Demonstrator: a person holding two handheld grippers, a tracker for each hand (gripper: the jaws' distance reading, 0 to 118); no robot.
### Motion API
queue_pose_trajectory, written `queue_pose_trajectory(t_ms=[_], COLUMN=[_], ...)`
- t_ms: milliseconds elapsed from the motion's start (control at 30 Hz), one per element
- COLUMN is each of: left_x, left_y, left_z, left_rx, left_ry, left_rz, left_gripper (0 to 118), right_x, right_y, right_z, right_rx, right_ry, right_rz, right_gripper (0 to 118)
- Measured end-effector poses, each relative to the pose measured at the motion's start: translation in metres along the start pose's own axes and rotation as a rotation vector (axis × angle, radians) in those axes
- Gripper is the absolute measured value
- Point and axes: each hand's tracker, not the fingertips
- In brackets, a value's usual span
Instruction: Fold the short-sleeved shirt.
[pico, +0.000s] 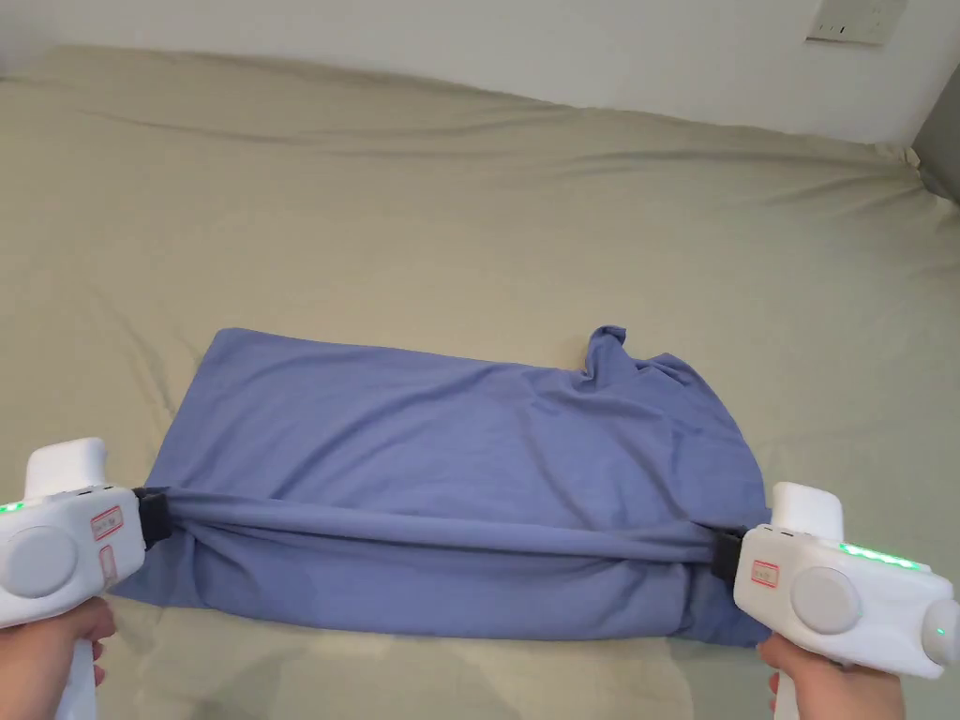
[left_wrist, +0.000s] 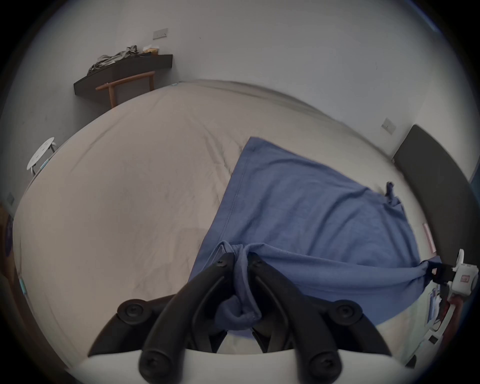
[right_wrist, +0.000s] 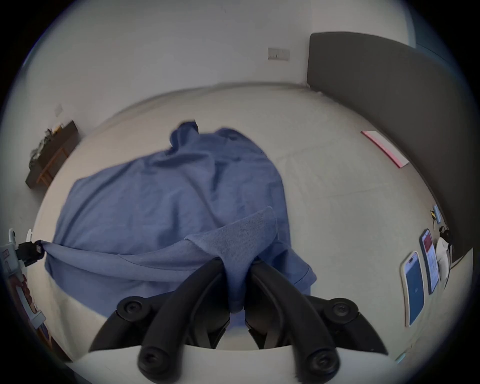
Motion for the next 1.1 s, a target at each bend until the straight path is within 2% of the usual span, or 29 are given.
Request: queue_pose_trajectory(t_ms=[133, 200, 233, 267, 300, 333, 367, 400, 433, 467, 500, 633, 767, 900, 967, 1000, 1033, 1067, 1100], left_x=[0.008, 0.009, 0.009, 0.011, 0.011, 0.011, 0.009, 0.010, 0.009, 0.008, 0.007, 0.020, 0.038, 0.052, 0.055, 0.055, 0.053, 0.055, 0.056], left_y=[-0.001, -0.005, -0.004, -0.003, -0.002, -0.002, 0.001, 0.003, 0.006, 0.009, 0.014, 0.031, 0.030, 0.012, -0.001, -0.006, -0.009, -0.013, -0.018], left_z=[-0.034, -0.042, -0.041, -0.039, -0.039, -0.038, -0.034, -0.028, -0.019, -0.007, 0.008, 0.076, 0.152, 0.203, 0.220, 0.228, 0.227, 0.229, 0.230], left_rx=[-0.060, -0.053, -0.041, -0.039, -0.041, -0.039, -0.036, -0.032, -0.010, 0.046, 0.099, 0.318, 0.579, 0.734, 0.785, 0.777, 0.761, 0.743, 0.728], left_ry=[0.030, 0.030, 0.033, 0.036, 0.037, 0.033, 0.027, 0.037, 0.057, 0.048, 0.021, 0.010, 0.008, 0.042, 0.053, 0.029, 0.014, 0.016, 0.028], left_rz=[-0.049, -0.059, -0.072, -0.088, -0.095, -0.098, -0.100, -0.098, -0.090, -0.072, -0.060, -0.118, -0.209, -0.291, -0.305, -0.308, -0.315, -0.319, -0.326], left_gripper=[8, 8, 8, 8, 11, 18, 34, 67, 93, 112, 118, 118, 118, 118, 118, 116, 112, 103, 77], right_x=[-0.002, 0.000, 0.001, -0.001, -0.001, 0.000, 0.004, 0.010, 0.016, 0.021, 0.024, 0.018, -0.008, -0.037, -0.048, -0.052, -0.055, -0.057, -0.060], right_y=[0.001, -0.002, 0.000, 0.000, 0.001, 0.002, 0.005, 0.007, 0.010, 0.014, 0.020, 0.036, 0.033, 0.011, -0.002, -0.010, -0.016, -0.020, -0.026], right_z=[-0.045, -0.050, -0.048, -0.044, -0.043, -0.040, -0.036, -0.030, -0.022, -0.005, 0.011, 0.085, 0.168, 0.220, 0.234, 0.240, 0.244, 0.245, 0.247], right_rx=[-0.072, -0.054, -0.044, -0.050, -0.055, -0.045, -0.019, -0.003, 0.033, 0.095, 0.147, 0.375, 0.624, 0.763, 0.788, 0.791, 0.792, 0.783, 0.776], right_ry=[-0.032, -0.035, -0.035, -0.034, -0.041, -0.072, -0.121, -0.109, -0.101, -0.080, -0.075, -0.067, -0.081, -0.085, -0.081, -0.071, -0.055, -0.038, -0.032], right_rz=[0.027, 0.008, 0.000, 0.001, 0.005, 0.011, 0.018, 0.011, -0.006, -0.025, -0.024, 0.065, 0.180, 0.276, 0.298, 0.299, 0.307, 0.316, 0.318], right_gripper=[12, 12, 14, 21, 44, 73, 94, 104, 104, 104, 104, 104, 104, 104, 100, 90, 75, 48, 7])
